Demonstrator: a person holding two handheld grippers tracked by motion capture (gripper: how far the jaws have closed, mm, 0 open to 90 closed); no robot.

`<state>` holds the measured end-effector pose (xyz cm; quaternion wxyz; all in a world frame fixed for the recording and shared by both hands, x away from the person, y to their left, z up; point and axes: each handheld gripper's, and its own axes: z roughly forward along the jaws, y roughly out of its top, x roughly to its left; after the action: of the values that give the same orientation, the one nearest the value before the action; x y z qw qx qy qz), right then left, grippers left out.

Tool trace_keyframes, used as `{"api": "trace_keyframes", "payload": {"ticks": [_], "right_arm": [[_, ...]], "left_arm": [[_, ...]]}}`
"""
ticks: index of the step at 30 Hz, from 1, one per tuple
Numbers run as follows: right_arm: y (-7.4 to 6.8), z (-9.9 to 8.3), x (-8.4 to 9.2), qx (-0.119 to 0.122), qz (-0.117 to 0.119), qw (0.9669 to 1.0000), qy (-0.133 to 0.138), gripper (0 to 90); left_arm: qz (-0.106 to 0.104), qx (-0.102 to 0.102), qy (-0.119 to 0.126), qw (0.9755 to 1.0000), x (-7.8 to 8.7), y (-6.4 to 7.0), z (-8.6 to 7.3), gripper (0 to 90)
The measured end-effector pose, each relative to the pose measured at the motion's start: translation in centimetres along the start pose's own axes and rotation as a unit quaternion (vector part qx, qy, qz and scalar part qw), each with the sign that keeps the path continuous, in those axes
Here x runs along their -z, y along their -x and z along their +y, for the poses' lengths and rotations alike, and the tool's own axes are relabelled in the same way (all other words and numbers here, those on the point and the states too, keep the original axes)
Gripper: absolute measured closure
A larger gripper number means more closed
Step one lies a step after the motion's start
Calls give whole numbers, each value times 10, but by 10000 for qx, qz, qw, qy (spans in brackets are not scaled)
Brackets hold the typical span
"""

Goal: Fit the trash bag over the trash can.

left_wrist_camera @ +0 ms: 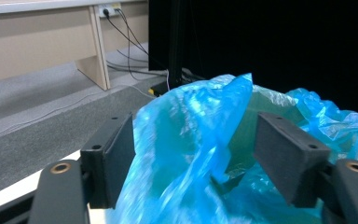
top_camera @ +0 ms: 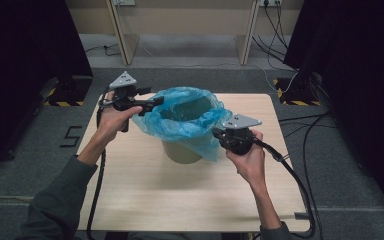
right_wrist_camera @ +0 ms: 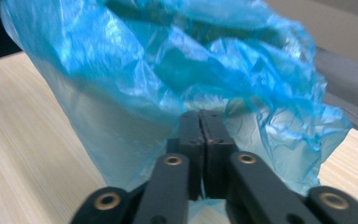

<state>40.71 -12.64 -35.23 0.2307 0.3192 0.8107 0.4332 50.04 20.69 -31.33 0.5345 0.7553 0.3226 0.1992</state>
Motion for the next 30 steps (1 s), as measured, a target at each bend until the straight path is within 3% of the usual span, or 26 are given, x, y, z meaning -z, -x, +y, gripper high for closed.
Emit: {"api": "trace_keyframes", "payload": {"ticks": [2,3,5,7,10,13,15,18,20,23,27,30], "right_arm": [[1,-2,-4,33,-7,10000,-48,900],[2,-3,-6,16,-10,10000,-52,900],[2,-3,-7,35,13,10000,-41,899],[1,-3,-5,56,-55,10000,-53,853],[-2,-4,-2,-54,-144,9999,-14,624],[-10,-6,5,-117,-232,9996,120,473],[-18,-9,9,-172,-151,9996,187,415],[-33,-16,6,-195,-93,9997,129,341],[-37,-19,-2,-206,-213,9995,53,319],[-35,-22,-16,-238,-360,9990,-85,350],[-28,-29,-28,-162,-154,9996,-151,683],[-21,-35,-31,-72,18,9999,-123,847]], "left_arm": [[104,-238,-255,9993,-9,6,6,282],[217,-482,-463,9975,-14,7,9,298],[364,-758,-575,9948,-19,5,12,479],[419,-679,-574,9952,-23,-6,13,657],[579,-443,-518,9960,-28,-28,8,770],[719,-147,-521,9959,-31,-47,-2,797],[715,22,-540,9960,-32,-56,-10,804],[668,174,-573,9960,-33,-62,-21,804],[587,233,-570,9964,-32,-61,-26,804],[538,179,-551,9969,-26,-59,-31,802],[448,237,-464,9976,-16,-61,-41,810],[395,371,-344,9979,-11,-64,-51,828]]}}
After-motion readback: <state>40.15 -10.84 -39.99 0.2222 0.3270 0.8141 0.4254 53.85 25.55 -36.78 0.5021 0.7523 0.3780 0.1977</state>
